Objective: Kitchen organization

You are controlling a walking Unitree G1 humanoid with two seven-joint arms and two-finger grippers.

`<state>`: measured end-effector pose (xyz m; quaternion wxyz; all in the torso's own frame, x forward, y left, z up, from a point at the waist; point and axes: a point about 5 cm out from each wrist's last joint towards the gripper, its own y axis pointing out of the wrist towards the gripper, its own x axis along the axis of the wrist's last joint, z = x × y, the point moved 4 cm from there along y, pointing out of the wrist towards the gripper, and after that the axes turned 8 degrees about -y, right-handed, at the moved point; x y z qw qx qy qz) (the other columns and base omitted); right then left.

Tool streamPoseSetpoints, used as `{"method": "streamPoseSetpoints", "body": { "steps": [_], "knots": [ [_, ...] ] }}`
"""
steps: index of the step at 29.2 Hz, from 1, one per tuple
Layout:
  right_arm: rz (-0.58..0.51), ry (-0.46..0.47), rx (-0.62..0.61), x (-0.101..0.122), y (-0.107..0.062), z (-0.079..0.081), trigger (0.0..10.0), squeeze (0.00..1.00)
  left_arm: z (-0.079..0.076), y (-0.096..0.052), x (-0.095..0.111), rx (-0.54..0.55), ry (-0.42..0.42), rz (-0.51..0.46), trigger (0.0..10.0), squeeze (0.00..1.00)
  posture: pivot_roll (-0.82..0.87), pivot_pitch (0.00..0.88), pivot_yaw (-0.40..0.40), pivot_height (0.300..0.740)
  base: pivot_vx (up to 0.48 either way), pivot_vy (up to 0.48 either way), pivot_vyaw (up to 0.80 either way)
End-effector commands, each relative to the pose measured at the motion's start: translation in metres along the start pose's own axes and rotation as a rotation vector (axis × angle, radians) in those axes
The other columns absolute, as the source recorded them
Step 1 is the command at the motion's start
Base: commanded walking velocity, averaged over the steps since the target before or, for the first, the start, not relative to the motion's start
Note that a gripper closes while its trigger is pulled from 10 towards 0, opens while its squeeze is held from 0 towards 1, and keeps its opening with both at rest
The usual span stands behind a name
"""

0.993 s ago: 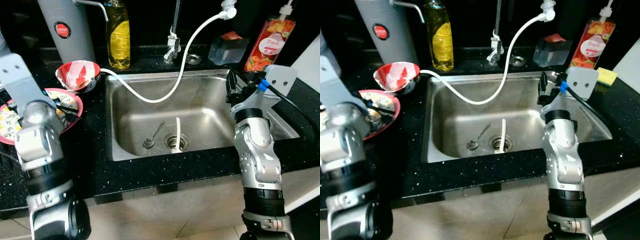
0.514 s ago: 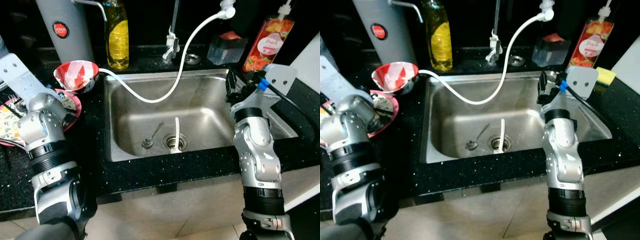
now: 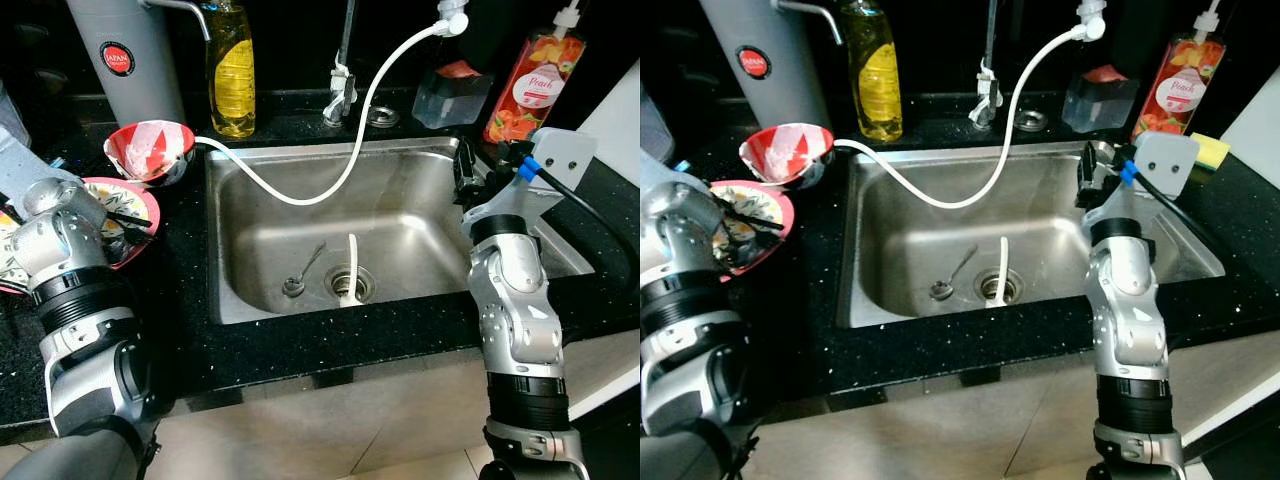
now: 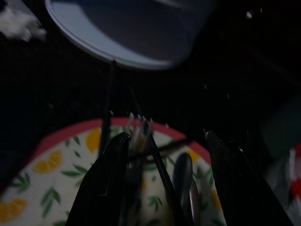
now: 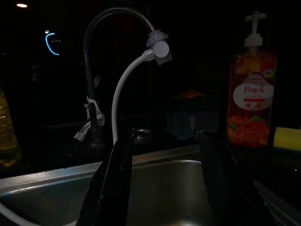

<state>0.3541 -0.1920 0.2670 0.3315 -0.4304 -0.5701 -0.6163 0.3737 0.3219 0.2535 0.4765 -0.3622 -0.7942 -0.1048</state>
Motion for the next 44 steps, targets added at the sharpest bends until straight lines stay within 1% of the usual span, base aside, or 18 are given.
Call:
{"method": "streamPoseSetpoints", "body": {
  "steps": [1, 5, 8, 9, 11, 12, 13, 14, 15, 21, 25, 29, 30, 32, 33, 35, 44],
  "knots": [
    [-0.009, -0.003, -0.007, 0.002, 0.001, -0.001, 10.0, 0.0, 0.004, 0.003, 0.004, 0.025, 0.004, -0.019, 10.0, 0.0, 0.08, 0.0, -0.037, 0.74, 0.0, 0.0, 0.0],
    [-0.006, -0.006, -0.001, 0.001, 0.001, -0.001, 10.0, 0.0, 0.007, 0.005, 0.004, 0.036, -0.016, -0.016, 10.0, 0.0, 0.08, 0.0, -0.032, 0.74, 0.0, 0.0, 0.0],
    [-0.005, -0.002, -0.009, 0.001, 0.0, -0.002, 10.0, 0.0, 0.01, 0.013, 0.005, 0.054, -0.025, -0.01, 10.0, 0.0, 0.07, 0.0, -0.03, 0.74, 0.0, 0.0, 0.0],
    [-0.005, -0.002, -0.009, 0.001, 0.0, -0.002, 10.0, 0.0, 0.01, 0.013, 0.005, 0.054, -0.025, -0.01, 10.0, 0.0, 0.07, 0.0, -0.03, 0.74, 0.0, 0.0, 0.0],
    [-0.007, -0.002, -0.006, 0.002, 0.0, -0.001, 10.0, 0.0, 0.012, 0.015, 0.004, 0.068, -0.011, 0.001, 10.0, 0.0, 0.07, 0.0, -0.029, 0.74, 0.0, 0.0, 0.0],
    [-0.006, -0.004, -0.003, 0.001, -0.001, -0.001, 10.0, 0.0, 0.014, 0.019, 0.001, 0.073, 0.021, 0.022, 10.0, 0.0, 0.07, 0.0, -0.027, 0.74, 0.0, 0.0, 0.0],
    [-0.006, -0.004, -0.003, 0.001, -0.001, -0.001, 10.0, 0.0, 0.014, 0.019, 0.001, 0.073, 0.021, 0.022, 10.0, 0.0, 0.07, 0.0, -0.027, 0.74, 0.0, 0.0, 0.0],
    [-0.002, -0.007, -0.002, 0.0, -0.002, -0.001, 10.0, 0.0, 0.018, 0.022, -0.003, 0.083, 0.047, 0.041, 10.0, 0.0, 0.07, 0.0, -0.024, 0.74, 0.0, 0.0, 0.0],
    [-0.002, -0.007, -0.007, 0.0, -0.001, -0.003, 10.0, 0.0, 0.019, 0.023, -0.004, 0.086, 0.052, 0.043, 10.0, 0.0, 0.07, 0.0, -0.027, 0.74, 0.0, 0.0, 0.0],
    [-0.008, -0.009, -0.002, 0.002, 0.0, -0.002, 10.0, 0.0, 0.018, 0.026, -0.01, 0.085, 0.044, 0.064, 10.0, 0.0, 0.07, 0.0, -0.031, 0.74, 0.0, 0.0, 0.0],
    [-0.005, -0.009, -0.008, 0.001, 0.001, -0.003, 10.0, 0.0, 0.018, 0.028, -0.013, 0.087, 0.064, 0.07, 10.0, 0.0, 0.06, 0.0, -0.03, 0.74, 0.0, 0.0, 0.0],
    [-0.01, -0.007, -0.01, 0.002, 0.001, -0.003, 10.0, 0.0, 0.018, 0.029, -0.015, 0.088, 0.066, 0.076, 10.0, 0.0, 0.06, 0.0, -0.029, 0.74, 0.0, 0.0, 0.0],
    [-0.011, -0.008, -0.01, 0.003, 0.001, -0.003, 10.0, 0.0, 0.019, 0.03, -0.015, 0.088, 0.067, 0.077, 5.6, 0.0, 0.06, 0.0, -0.028, 0.74, 0.0, 0.0, 0.0],
    [-0.011, -0.008, -0.01, 0.003, 0.0, -0.003, 10.0, 0.0, 0.019, 0.03, -0.015, 0.088, 0.067, 0.077, 5.6, 0.0, 0.06, 0.0, -0.028, 0.74, 0.0, 0.0, 0.0],
    [-0.01, -0.009, -0.011, 0.002, 0.0, -0.004, 10.0, 0.0, 0.02, 0.03, -0.016, 0.088, 0.067, 0.078, 2.1, 0.0, 0.06, 0.0, -0.025, 0.74, 0.0, 0.0, 0.0],
    [-0.01, -0.011, -0.015, 0.002, 0.0, -0.005, 10.0, 0.0, 0.02, 0.031, -0.016, 0.088, 0.066, 0.079, 0.0, 0.0, 0.06, 0.0, -0.025, 0.74, 0.0, 0.0, 0.0],
    [-0.015, -0.008, -0.014, 0.004, 0.001, -0.004, 10.0, 0.0, 0.019, 0.032, -0.016, 0.078, 0.055, 0.077, 0.0, 0.0, 0.06, 0.0, -0.029, 0.74, 0.0, 0.0, 0.0]
  ]
}}
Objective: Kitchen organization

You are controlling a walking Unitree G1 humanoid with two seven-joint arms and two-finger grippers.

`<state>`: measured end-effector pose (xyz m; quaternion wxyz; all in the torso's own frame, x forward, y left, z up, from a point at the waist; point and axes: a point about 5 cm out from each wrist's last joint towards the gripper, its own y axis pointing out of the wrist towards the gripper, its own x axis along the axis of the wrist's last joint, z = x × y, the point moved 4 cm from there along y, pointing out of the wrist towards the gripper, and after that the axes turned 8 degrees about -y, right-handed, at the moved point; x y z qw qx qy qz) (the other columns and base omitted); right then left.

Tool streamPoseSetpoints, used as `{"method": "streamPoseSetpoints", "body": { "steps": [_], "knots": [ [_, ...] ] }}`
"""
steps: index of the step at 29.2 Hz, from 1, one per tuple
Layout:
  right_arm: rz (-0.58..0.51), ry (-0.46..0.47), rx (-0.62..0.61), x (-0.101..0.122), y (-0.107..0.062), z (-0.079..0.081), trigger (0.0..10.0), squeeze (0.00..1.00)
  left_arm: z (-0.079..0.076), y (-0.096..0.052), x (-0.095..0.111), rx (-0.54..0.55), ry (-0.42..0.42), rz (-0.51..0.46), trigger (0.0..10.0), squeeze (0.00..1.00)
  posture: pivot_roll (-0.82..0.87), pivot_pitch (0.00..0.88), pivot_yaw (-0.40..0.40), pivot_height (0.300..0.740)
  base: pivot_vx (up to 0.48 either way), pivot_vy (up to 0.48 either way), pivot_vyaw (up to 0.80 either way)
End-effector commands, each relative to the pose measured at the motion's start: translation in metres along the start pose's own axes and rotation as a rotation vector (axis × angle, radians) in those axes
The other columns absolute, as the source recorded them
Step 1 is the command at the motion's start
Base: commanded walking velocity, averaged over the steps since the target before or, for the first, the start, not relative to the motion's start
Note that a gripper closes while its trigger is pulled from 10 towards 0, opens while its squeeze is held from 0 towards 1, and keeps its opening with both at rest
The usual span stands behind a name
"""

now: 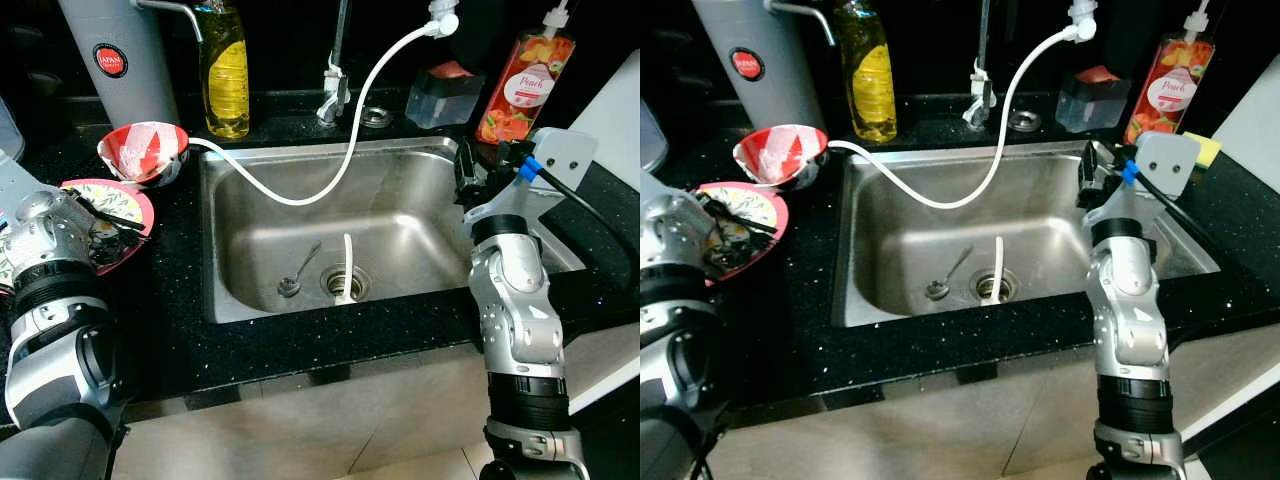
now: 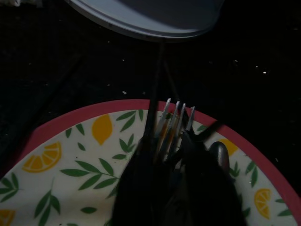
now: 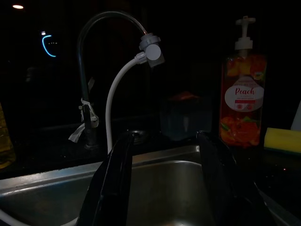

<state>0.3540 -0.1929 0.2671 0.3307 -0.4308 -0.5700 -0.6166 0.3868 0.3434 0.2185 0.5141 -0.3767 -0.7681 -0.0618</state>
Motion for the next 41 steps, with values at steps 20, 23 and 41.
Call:
{"method": "streamPoseSetpoints", "body": {
  "steps": [20, 23, 41],
  "knots": [
    [-0.019, -0.003, -0.006, 0.005, 0.003, -0.001, 10.0, 0.0, -0.081, -0.052, 0.053, -0.469, 0.014, -0.301, 10.0, 0.0, 0.06, 0.0, -0.033, 0.74, 0.0, 0.0, 0.0],
    [-0.017, -0.004, -0.009, 0.004, 0.002, -0.002, 10.0, 0.0, -0.068, -0.038, 0.037, -0.324, 0.176, -0.236, 10.0, 0.01, 0.06, 0.0, -0.03, 0.74, 0.0, 0.0, 0.0],
    [-0.012, -0.001, -0.011, 0.002, 0.001, -0.002, 10.0, 0.0, -0.016, -0.009, -0.003, -0.101, 0.236, -0.049, 10.0, 1.0, 0.06, 0.0, -0.029, 0.74, 0.0, 0.0, 0.0]
  ]
}}
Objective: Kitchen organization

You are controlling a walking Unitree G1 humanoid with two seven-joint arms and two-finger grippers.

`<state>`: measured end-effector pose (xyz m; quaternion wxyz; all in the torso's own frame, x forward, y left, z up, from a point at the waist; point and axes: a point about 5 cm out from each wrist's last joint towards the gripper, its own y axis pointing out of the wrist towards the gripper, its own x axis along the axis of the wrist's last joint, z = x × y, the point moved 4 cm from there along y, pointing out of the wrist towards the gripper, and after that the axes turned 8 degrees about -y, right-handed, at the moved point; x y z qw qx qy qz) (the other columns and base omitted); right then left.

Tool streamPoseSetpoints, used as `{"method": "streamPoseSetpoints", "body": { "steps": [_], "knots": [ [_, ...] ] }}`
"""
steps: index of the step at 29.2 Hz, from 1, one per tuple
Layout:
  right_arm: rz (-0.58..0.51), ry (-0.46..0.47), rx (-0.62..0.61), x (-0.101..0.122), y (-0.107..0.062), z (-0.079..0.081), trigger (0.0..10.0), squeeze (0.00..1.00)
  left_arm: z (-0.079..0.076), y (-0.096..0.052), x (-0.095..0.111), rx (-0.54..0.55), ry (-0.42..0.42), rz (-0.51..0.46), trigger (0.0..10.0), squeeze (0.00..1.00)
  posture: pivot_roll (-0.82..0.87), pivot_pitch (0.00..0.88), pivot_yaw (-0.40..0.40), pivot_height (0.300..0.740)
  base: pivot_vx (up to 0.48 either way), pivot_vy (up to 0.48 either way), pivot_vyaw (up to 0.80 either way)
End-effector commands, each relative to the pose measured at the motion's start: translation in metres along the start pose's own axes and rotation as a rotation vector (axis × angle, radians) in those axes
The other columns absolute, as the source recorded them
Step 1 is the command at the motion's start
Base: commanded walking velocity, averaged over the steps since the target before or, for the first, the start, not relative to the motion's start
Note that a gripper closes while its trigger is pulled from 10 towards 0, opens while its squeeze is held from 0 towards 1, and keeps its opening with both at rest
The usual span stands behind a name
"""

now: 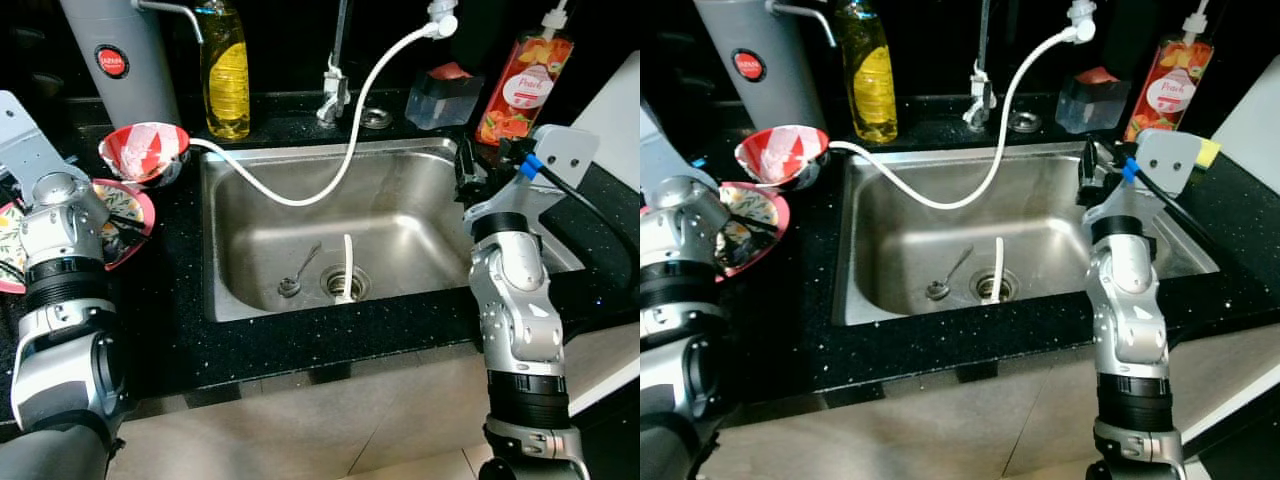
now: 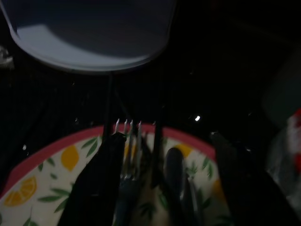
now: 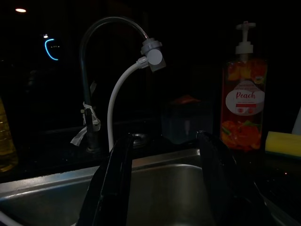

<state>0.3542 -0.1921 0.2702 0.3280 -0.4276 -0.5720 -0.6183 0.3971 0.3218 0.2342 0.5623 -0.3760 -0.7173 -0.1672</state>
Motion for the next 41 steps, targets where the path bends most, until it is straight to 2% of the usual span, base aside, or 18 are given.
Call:
{"method": "streamPoseSetpoints", "body": {
  "steps": [1, 2, 13, 14, 15, 17, 18, 20, 21, 22, 23, 33, 36, 37, 38, 41],
  "knots": [
    [-0.002, -0.002, -0.011, 0.0, 0.0, -0.003, 10.0, 0.0, 0.009, 0.003, -0.006, 0.026, 0.033, 0.028, 10.0, 1.0, 0.06, 0.0, -0.029, 0.74, 0.0, 0.0, 0.0],
    [-0.001, -0.002, -0.012, -0.001, -0.001, -0.003, 10.0, 0.0, 0.009, 0.003, -0.008, 0.027, 0.038, 0.037, 10.0, 0.0, 0.06, 0.0, -0.027, 0.74, 0.0, 0.0, 0.0],
    [-0.003, 0.0, -0.01, 0.0, -0.001, -0.002, 10.0, 0.0, 0.011, 0.004, -0.017, 0.041, 0.053, 0.069, 10.0, 0.0, 0.06, 0.0, -0.024, 0.74, 0.0, 0.0, 0.0],
    [0.0, -0.002, -0.013, -0.001, -0.001, -0.003, 10.0, 0.0, 0.014, 0.006, -0.02, 0.049, 0.05, 0.08, 5.3, 0.0, 0.06, 0.0, -0.022, 0.74, 0.0, 0.0, 0.0],
    [0.0, -0.002, -0.014, -0.001, -0.001, -0.003, 10.0, 0.0, 0.015, 0.007, -0.022, 0.054, 0.045, 0.09, 4.9, 0.0, 0.06, 0.0, -0.022, 0.74, 0.0, 0.0, 0.0],
    [0.0, -0.002, -0.015, -0.001, -0.001, -0.003, 10.0, 0.0, 0.016, 0.007, -0.023, 0.057, 0.04, 0.096, 4.9, 0.0, 0.06, 0.0, -0.021, 0.74, 0.0, 0.0, 0.0],
    [-0.001, -0.001, -0.015, -0.001, -0.001, -0.003, 10.0, 0.0, 0.016, 0.007, -0.023, 0.059, 0.039, 0.096, 4.2, 0.0, 0.06, 0.0, -0.021, 0.74, 0.0, 0.0, 0.0],
    [-0.002, -0.001, -0.014, -0.001, -0.001, -0.003, 10.0, 0.0, 0.017, 0.007, -0.023, 0.06, 0.039, 0.095, 4.2, 0.0, 0.06, 0.0, -0.021, 0.74, 0.0, 0.0, 0.0],
    [-0.002, -0.001, -0.013, 0.0, -0.001, -0.003, 10.0, 0.0, 0.017, 0.008, -0.024, 0.06, 0.04, 0.095, 1.5, 0.0, 0.06, 0.0, -0.021, 0.74, 0.0, 0.0, 0.0],
    [-0.002, -0.001, -0.013, 0.0, -0.001, -0.003, 10.0, 0.0, 0.017, 0.008, -0.024, 0.06, 0.04, 0.095, 1.5, 0.0, 0.06, 0.0, -0.021, 0.74, 0.0, 0.0, 0.0],
    [-0.002, -0.001, -0.012, 0.0, -0.001, -0.003, 10.0, 0.0, 0.018, 0.008, -0.024, 0.061, 0.039, 0.098, 0.0, 0.0, 0.06, 0.0, -0.021, 0.74, 0.0, 0.0, 0.0],
    [-0.005, -0.001, -0.009, 0.0, 0.0, -0.002, 10.0, 0.0, 0.02, 0.009, -0.022, 0.069, 0.034, 0.088, 0.0, 0.0, 0.06, 0.0, -0.026, 0.74, 0.0, 0.0, 0.0],
    [-0.004, 0.0, -0.012, 0.0, 0.0, -0.003, 10.0, 0.0, 0.014, 0.008, -0.012, 0.034, 0.014, 0.036, 0.0, 0.0, 0.06, 0.0, -0.025, 0.74, 0.0, 0.0, 0.0],
    [-0.004, 0.0, -0.012, 0.0, 0.001, -0.003, 10.0, 0.0, 0.008, 0.006, -0.004, 0.011, 0.003, 0.0, 2.7, 0.0, 0.06, 0.0, -0.026, 0.74, 0.0, 0.0, 0.0],
    [-0.004, 0.0, -0.012, 0.0, 0.0, -0.003, 10.0, 0.0, 0.003, 0.004, 0.003, -0.008, 0.001, -0.037, 10.0, 0.0, 0.06, 0.0, -0.026, 0.74, 0.0, 0.0, 0.0],
    [-0.004, 0.001, -0.011, 0.0, 0.0, -0.002, 10.0, 0.0, -0.006, -0.001, 0.02, -0.043, 0.017, -0.128, 10.0, 0.0, 0.06, 0.0, -0.026, 0.74, 0.0, 0.0, 0.0]
  ]
}}
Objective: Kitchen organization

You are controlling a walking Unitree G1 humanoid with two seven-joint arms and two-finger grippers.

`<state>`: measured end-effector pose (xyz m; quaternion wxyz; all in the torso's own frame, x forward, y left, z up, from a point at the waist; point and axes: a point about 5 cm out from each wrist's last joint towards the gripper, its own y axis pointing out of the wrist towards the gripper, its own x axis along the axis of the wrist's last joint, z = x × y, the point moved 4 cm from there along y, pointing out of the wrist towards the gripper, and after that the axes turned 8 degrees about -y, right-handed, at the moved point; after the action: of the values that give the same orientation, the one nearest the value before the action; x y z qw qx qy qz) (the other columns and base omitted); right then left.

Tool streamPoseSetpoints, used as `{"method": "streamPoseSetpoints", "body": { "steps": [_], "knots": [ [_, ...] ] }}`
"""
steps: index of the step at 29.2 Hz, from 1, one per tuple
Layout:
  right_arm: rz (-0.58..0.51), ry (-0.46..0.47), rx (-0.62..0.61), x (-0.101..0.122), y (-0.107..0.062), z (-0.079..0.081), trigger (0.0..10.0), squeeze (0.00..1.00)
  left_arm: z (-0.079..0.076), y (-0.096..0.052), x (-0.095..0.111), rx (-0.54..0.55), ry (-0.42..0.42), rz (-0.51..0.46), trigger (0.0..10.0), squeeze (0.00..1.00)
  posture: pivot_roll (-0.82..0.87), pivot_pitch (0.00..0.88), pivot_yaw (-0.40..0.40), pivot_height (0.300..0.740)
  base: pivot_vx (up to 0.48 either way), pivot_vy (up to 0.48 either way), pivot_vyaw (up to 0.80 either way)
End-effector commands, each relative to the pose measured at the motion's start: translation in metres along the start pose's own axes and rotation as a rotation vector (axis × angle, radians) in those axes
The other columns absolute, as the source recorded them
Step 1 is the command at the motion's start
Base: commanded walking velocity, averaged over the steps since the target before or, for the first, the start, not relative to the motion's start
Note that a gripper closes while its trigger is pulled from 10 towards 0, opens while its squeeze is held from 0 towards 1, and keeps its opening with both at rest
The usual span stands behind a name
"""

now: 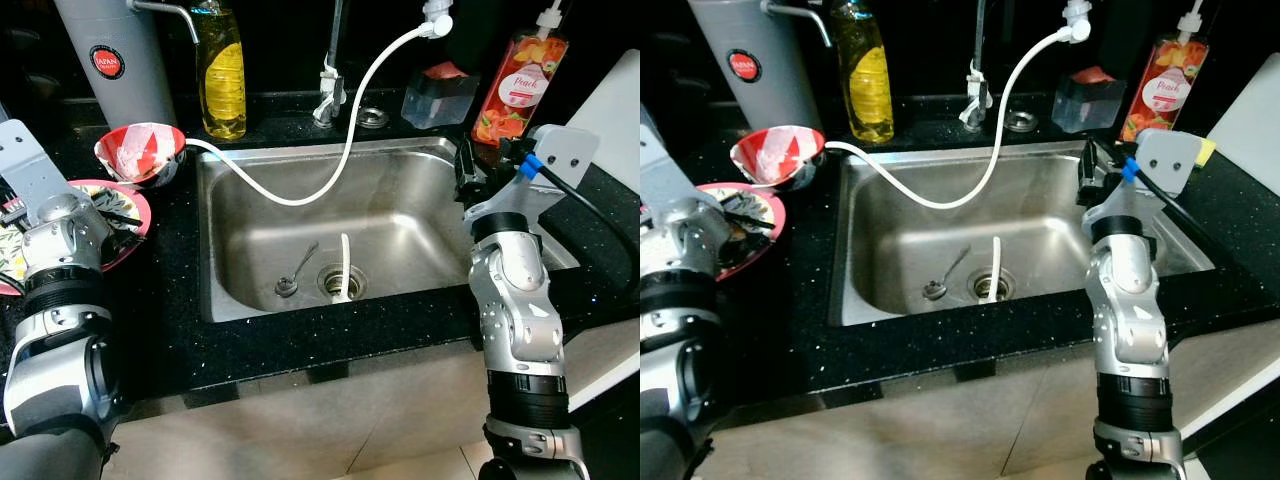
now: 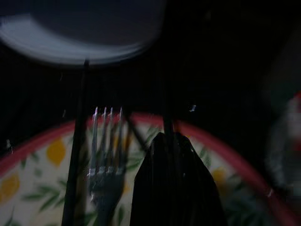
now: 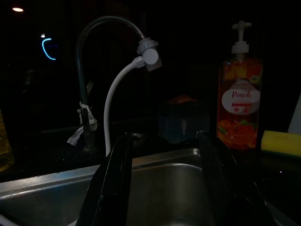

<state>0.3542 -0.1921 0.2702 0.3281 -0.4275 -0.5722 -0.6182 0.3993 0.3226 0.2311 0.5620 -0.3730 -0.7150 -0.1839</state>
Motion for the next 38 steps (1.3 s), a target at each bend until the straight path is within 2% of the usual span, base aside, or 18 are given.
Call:
{"method": "streamPoseSetpoints", "body": {
  "steps": [1, 5, 8, 12, 13, 15, 21, 25, 26, 27, 28, 29, 30, 31, 32, 34, 35, 38],
  "knots": [
    [-0.004, 0.001, -0.011, 0.0, 0.0, -0.002, 10.0, 0.0, -0.012, -0.007, 0.033, -0.049, 0.017, -0.162, 10.0, 0.0, 0.06, 0.0, -0.026, 0.74, 0.0, 0.0, 0.0],
    [-0.003, 0.0, -0.015, 0.0, 0.001, -0.003, 10.0, 0.0, -0.031, -0.02, 0.057, -0.126, 0.062, -0.298, 10.0, 0.0, 0.06, 0.0, -0.024, 0.74, 0.0, 0.0, 0.0],
    [-0.005, 0.0, -0.016, 0.0, 0.001, -0.003, 10.0, 0.0, -0.039, -0.026, 0.062, -0.165, 0.08, -0.339, 10.0, 0.0, 0.06, 0.0, -0.025, 0.74, 0.0, 0.0, 0.0],
    [-0.005, 0.0, -0.014, 0.0, 0.001, -0.003, 10.0, 0.0, -0.065, -0.045, 0.071, -0.301, 0.139, -0.439, 10.0, 0.0, 0.06, 0.0, -0.026, 0.74, 0.0, 0.0, 0.0],
    [-0.005, 0.0, -0.014, 0.0, 0.001, -0.003, 10.0, 0.0, -0.065, -0.045, 0.071, -0.301, 0.139, -0.439, 10.0, 0.0, 0.06, 0.0, -0.026, 0.74, 0.0, 0.0, 0.0],
    [-0.007, 0.001, -0.017, 0.0, 0.002, -0.004, 10.0, 0.0, -0.085, -0.064, 0.075, -0.407, 0.175, -0.52, 10.0, 0.0, 0.05, 0.0, -0.025, 0.74, 0.0, 0.0, 0.0],
    [-0.01, 0.001, -0.014, 0.001, 0.002, -0.003, 10.0, 0.0, -0.113, -0.097, 0.074, -0.653, 0.209, -0.621, 10.0, 0.0, 0.05, 0.0, -0.026, 0.74, 0.0, 0.0, 0.0],
    [-0.01, 0.001, -0.02, 0.001, 0.001, -0.004, 10.0, 0.0, -0.135, -0.121, 0.049, -0.907, 0.328, -0.542, 10.0, 0.0, 0.05, 0.0, -0.022, 0.74, 0.0, 0.0, 0.0],
    [-0.01, 0.001, -0.02, 0.001, 0.001, -0.004, 10.0, 0.0, -0.135, -0.121, 0.049, -0.907, 0.328, -0.542, 10.0, 0.0, 0.05, 0.0, -0.022, 0.74, 0.0, 0.0, 0.0],
    [-0.012, 0.001, -0.02, 0.002, 0.001, -0.004, 10.0, 0.0, -0.138, -0.119, 0.028, -0.958, 0.401, -0.412, 10.0, 0.0, 0.05, 0.0, -0.022, 0.74, 0.0, 0.0, 0.0],
    [-0.012, 0.001, -0.02, 0.002, 0.001, -0.004, 10.0, 0.0, -0.138, -0.119, 0.028, -0.958, 0.401, -0.412, 10.0, 0.0, 0.05, 0.0, -0.022, 0.74, 0.0, 0.0, 0.0],
    [-0.013, 0.001, -0.019, 0.002, 0.001, -0.004, 10.0, 0.0, -0.138, -0.118, 0.013, -0.991, 0.447, -0.318, 10.0, 0.0, 0.05, 0.0, -0.022, 0.74, 0.0, 0.0, 0.0],
    [-0.013, 0.0, -0.019, 0.002, 0.001, -0.004, 10.0, 0.0, -0.135, -0.117, -0.007, -1.028, 0.42, -0.135, 10.0, 0.0, 0.05, 0.0, -0.023, 0.74, 0.0, 0.0, 0.0],
    [-0.013, 0.0, -0.019, 0.002, 0.001, -0.004, 10.0, 0.0, -0.133, -0.119, -0.019, -1.055, 0.391, -0.015, 10.0, 0.0, 0.05, 0.0, -0.023, 0.74, 0.0, 0.0, 0.0],
    [-0.014, -0.001, -0.02, 0.002, 0.001, -0.004, 10.0, 0.0, -0.134, -0.124, -0.021, -1.095, 0.346, 0.011, 10.0, 0.0, 0.05, 0.0, -0.02, 0.74, 0.0, 0.0, 0.0],
    [-0.013, -0.002, -0.021, 0.002, 0.001, -0.005, 10.0, 0.0, -0.134, -0.127, -0.025, -1.116, 0.345, 0.041, 10.0, 0.0, 0.05, 0.0, -0.02, 0.74, 0.0, 0.0, 0.0],
    [-0.013, -0.003, -0.026, 0.002, 0.001, -0.006, 10.0, 0.0, -0.132, -0.134, -0.035, -1.165, 0.45, 0.021, 10.0, 0.51, 0.05, 0.0, -0.02, 0.74, 0.0, 0.0, 0.0],
    [-0.013, -0.004, -0.027, 0.002, 0.001, -0.007, 10.0, 0.0, -0.131, -0.15, -0.041, -1.276, 0.504, -0.007, 10.0, 0.52, 0.05, 0.0, -0.022, 0.74, 0.0, 0.0, 0.0]
  ]
}}
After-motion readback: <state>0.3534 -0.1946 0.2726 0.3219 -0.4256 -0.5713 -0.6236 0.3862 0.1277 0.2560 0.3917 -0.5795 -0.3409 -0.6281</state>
